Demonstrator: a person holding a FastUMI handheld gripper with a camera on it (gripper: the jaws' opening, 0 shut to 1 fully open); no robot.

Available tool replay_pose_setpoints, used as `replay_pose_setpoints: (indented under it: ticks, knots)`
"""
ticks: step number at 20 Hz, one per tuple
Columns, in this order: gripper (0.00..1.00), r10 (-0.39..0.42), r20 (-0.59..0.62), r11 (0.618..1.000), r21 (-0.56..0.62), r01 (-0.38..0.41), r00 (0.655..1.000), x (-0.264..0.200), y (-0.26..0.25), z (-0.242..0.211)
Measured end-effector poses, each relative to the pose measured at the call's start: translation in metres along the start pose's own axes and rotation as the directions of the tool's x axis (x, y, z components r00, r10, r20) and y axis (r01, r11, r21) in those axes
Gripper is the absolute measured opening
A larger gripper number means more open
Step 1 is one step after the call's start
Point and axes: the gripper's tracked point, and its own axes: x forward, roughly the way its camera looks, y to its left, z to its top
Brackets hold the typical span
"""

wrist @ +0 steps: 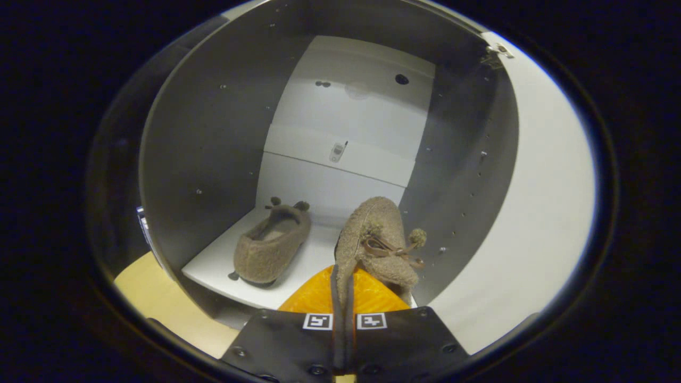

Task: Open the shoe cabinet door, grab the shoes and put them into the shoe cabinet, then close the shoe cabinet door.

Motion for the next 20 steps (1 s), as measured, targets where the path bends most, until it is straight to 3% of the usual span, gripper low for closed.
replay_pose_setpoints:
  ticks: [3, 20]
  knots:
    - [0.02, 0.001, -0.004, 1.0, -0.003, -0.001, 1.0, 0.027, 0.004, 0.004]
    - [0.02, 0.023, -0.027, 1.0, -0.012, -0.023, 0.999, 0.021, 0.003, 0.002]
